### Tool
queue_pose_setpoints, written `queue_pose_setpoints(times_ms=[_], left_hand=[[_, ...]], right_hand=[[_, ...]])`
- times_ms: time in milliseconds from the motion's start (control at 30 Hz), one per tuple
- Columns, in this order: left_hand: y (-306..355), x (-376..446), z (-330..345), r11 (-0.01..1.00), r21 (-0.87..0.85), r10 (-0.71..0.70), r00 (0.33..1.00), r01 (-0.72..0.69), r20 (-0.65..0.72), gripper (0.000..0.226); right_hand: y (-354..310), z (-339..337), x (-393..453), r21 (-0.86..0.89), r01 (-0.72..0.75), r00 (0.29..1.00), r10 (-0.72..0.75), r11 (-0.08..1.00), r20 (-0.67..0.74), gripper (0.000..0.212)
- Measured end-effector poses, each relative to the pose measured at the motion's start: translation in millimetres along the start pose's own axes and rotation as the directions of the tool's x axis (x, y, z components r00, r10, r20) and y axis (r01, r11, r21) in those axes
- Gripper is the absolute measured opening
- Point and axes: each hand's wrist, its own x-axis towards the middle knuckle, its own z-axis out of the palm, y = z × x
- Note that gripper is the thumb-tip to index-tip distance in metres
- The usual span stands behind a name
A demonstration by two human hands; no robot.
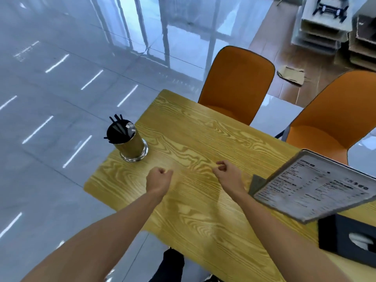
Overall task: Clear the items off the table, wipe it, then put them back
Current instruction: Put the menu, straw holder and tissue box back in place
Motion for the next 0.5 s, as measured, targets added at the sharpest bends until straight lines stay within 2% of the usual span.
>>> queue_pose_setpoints(times_ms=[100,233,400,500], left_hand=[[-12,27,-34,0.992,-0.063,-0.114,0.992,0.111,-0.045,0.071],[-14,56,-78,0.983,-0.161,-0.117,0.982,0.093,-0.150,0.102],[-9,88,-115,0.977,-0.204,0.019,0.978,-0.062,-0.207,0.128],[-6,103,-125,0.966,-0.220,0.091,0.974,-0.138,-0.210,0.126]], right_hand=[[-46,35,26,-0.001,0.095,0.987,-0.094,0.995,0.129,0.047],[-93,84,53,0.012,0.143,0.928,-0.138,0.990,0.345,0.075],[-135,129,64,0.033,0.199,0.826,-0.186,0.979,0.533,0.092],[-150,143,61,0.030,0.217,0.787,-0.193,0.976,0.586,0.096]])
